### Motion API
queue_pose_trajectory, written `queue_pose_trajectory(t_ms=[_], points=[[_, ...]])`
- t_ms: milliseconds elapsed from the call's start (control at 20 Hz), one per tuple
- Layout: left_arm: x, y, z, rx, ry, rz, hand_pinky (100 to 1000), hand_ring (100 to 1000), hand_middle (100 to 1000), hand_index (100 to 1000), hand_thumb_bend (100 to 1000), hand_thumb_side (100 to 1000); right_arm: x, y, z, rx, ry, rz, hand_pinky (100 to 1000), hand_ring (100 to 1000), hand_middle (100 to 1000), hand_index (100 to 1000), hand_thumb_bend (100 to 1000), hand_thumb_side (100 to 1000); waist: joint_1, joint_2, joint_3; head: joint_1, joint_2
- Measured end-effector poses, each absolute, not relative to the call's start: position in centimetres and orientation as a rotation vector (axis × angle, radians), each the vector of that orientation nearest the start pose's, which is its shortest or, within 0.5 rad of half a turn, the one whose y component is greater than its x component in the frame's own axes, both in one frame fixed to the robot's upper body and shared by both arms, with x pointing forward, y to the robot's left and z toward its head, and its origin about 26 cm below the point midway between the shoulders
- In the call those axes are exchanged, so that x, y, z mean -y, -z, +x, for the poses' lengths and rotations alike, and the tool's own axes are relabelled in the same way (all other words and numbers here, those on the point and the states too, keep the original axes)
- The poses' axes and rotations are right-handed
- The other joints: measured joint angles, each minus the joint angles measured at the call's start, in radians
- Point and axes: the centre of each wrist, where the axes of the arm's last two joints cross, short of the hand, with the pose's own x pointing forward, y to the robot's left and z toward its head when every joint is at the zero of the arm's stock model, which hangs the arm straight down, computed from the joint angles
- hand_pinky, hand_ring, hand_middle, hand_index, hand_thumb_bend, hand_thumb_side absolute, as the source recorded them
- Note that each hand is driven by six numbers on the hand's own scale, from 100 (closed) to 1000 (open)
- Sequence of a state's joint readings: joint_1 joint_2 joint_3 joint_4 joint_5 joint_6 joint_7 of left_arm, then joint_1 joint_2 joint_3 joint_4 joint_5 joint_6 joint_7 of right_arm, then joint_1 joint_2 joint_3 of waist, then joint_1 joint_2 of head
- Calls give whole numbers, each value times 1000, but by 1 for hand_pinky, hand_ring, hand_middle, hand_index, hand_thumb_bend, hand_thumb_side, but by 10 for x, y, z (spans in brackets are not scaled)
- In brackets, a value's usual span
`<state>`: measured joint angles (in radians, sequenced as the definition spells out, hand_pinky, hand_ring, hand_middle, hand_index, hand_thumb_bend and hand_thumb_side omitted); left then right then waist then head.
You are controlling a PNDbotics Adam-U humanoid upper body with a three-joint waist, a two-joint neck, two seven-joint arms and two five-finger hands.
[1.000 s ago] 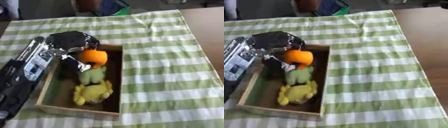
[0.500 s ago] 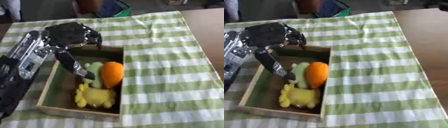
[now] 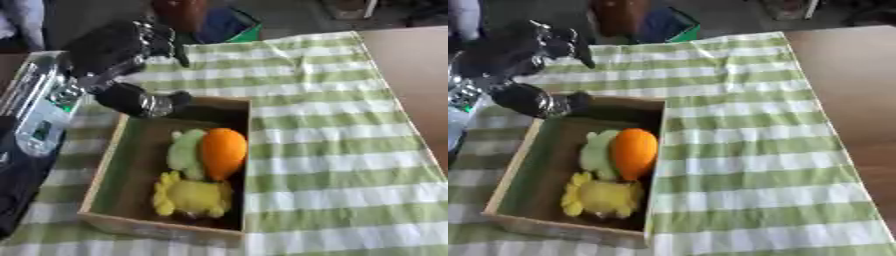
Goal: Pick up objects on the table and place them in the box.
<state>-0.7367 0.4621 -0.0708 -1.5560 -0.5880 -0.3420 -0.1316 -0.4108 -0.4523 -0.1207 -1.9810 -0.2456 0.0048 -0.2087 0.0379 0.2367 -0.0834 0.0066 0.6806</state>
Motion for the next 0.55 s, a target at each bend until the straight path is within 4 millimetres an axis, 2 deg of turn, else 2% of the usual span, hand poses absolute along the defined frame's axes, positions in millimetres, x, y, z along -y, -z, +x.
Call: queue_pose_trajectory(t_ms=[150,250,400,550], points=[[-283,-261,385,-3369,-1142,-967,384,572,594,704,100,883,295,-256,306,2424,-36,-158,726,723,568,824,100,872,-2,-9,8,-6,15],[-295,-262,375,-3523,-894,-873,391,574,594,709,100,866,294,-257,306,2432,-36,-157,727,724,570,828,100,879,-4,-10,14,-8,22],[-309,-267,358,-3634,-588,-727,401,580,599,712,100,837,294,-260,306,2453,-36,-160,728,727,575,836,100,887,-9,-14,17,-8,27],[-318,-268,340,-3665,-337,-613,413,582,604,718,100,865,295,-261,306,2471,-32,-167,729,732,582,849,100,906,-12,-15,23,-9,32]])
